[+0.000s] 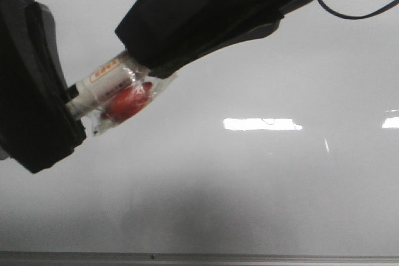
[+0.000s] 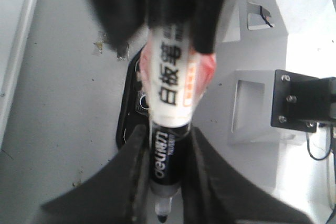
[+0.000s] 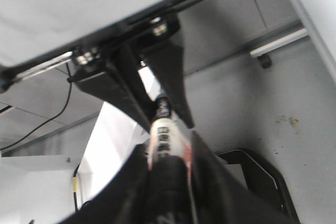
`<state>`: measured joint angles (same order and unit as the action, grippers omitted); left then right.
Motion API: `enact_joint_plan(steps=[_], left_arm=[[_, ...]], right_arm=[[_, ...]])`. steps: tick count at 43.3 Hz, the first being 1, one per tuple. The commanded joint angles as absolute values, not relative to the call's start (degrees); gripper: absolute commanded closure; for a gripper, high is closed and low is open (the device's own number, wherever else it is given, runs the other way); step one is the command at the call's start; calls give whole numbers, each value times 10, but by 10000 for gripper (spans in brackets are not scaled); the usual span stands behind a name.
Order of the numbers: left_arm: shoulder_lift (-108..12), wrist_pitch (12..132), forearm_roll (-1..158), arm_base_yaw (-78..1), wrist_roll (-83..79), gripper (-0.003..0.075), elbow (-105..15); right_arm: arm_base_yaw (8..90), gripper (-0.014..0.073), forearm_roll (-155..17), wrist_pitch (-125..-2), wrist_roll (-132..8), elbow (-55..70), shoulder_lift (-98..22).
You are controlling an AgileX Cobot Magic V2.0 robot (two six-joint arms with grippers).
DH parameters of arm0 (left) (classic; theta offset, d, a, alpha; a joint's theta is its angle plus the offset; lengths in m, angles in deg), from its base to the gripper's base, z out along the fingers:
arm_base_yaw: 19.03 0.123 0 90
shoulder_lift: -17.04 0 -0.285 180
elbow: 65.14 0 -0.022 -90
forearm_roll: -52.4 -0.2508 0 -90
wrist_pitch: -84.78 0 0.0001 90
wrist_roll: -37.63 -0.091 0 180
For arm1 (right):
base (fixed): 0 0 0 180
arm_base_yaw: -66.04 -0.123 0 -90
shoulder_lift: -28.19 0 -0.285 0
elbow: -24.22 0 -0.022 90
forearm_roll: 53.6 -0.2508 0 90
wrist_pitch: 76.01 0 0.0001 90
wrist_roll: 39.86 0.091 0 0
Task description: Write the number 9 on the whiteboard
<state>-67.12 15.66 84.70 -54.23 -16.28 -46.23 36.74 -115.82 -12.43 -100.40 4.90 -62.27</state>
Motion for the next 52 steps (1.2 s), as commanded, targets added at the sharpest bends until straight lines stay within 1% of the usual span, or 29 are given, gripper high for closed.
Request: enact_joint_plan(steps=[1,2,3,5,8,10,13,14,16,18,21,24,26,29,32,44,52], left_arm=[[-644,184,892,-547,-162,696,-481],[-642,187,893,-547,-162,670,-481],[-638,187,893,-547,-162,624,-481],[-632,191,894,-547,-162,515,-481],[-622,192,894,-547,-159,307,-481],[-616,194,894,-547,-159,207,-481],[-607,195,892,-547,-156,106,-481],[-603,195,892,-546,-154,97,-481],[-594,195,886,-545,-143,108,-481],[-584,195,876,-544,-127,139,-481],[-567,198,852,-544,-106,225,-477],[-549,202,844,-544,-106,355,-465],[-537,210,844,-544,-106,458,-455],[-517,221,847,-544,-106,615,-435],[-502,233,854,-544,-106,740,-417],[-490,249,865,-544,-106,739,-397],[-490,250,865,-544,-106,739,-397]], right_arm=[[367,596,-1197,-97,-1012,68,-607],[367,629,-1197,-97,-1012,68,-607],[367,669,-1197,-97,-1012,68,-607],[367,656,-1196,-98,-1012,68,-607],[372,655,-1194,-100,-1012,68,-607],[378,655,-1186,-97,-1012,68,-606],[394,655,-1173,-87,-1007,65,-603],[401,655,-1169,-84,-1006,64,-602],[418,655,-1165,-81,-1002,59,-597],[436,655,-1165,-82,-1002,52,-591],[470,655,-1165,-96,-1002,42,-583],[500,655,-1170,-130,-1002,34,-580],[519,655,-1183,-163,-1002,31,-579],[530,655,-1203,-212,-1003,31,-579],[530,655,-1224,-273,-1017,31,-580],[528,655,-1257,-436,-1023,33,-611],[528,655,-1258,-485,-1023,34,-628]])
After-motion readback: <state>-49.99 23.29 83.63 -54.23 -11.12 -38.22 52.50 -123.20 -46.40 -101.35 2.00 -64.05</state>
